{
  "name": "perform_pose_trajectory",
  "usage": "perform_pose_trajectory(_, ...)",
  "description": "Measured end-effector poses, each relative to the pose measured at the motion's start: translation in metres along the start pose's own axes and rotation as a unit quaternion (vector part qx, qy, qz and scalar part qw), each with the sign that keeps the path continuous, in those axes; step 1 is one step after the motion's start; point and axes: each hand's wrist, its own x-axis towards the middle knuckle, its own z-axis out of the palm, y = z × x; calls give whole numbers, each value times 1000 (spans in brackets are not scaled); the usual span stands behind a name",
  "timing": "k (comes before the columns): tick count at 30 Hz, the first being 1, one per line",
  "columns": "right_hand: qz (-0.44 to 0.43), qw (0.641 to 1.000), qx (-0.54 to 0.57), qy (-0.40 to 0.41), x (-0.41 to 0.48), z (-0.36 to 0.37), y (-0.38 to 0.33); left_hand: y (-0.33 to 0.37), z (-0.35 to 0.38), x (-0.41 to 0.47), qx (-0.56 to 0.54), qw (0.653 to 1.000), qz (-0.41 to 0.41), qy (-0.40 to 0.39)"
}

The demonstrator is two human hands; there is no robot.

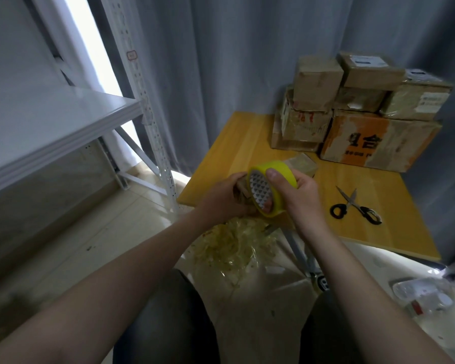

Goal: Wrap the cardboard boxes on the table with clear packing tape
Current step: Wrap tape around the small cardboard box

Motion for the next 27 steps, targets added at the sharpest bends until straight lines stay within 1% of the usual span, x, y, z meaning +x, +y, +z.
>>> perform_pose_trajectory(1, 2, 1000, 0, 3, -1, 1, -1, 3, 2, 0, 13, 999, 7, 28)
perform_pose_trajectory(3, 4, 1000, -3, 4, -2, 4, -4, 4, 3, 2, 5, 998, 12, 57)
perform_pose_trajectory(6, 10, 1000, -23, 12, -2, 5, -11, 1, 2, 2, -4, 998, 14, 69)
perform_pose_trajectory(9, 23, 998, -51, 25, -10, 2, -12, 0, 2, 3, -4, 997, -1, 77)
perform_pose_trajectory(12, 70, 996, -50, 19, -26, -3, -6, -3, 2, 4, -20, 997, 2, 79)
perform_pose_trajectory(15, 106, 992, -61, 23, -40, -9, 9, -2, 1, 5, -31, 997, 3, 74)
perform_pose_trajectory(18, 150, 988, -40, 11, -53, -8, 25, -6, 1, 6, -28, 998, -8, 62)
perform_pose_trajectory(23, 163, 986, -32, -4, -53, -7, 32, -8, -2, 9, 4, 999, 12, 36)
perform_pose_trajectory(25, 177, 984, -24, -8, -50, -8, 30, -8, -4, 11, 47, 998, 35, 10)
perform_pose_trajectory(27, 187, 982, -23, -7, -48, -9, 28, -9, -4, 12, 116, 991, 60, -12)
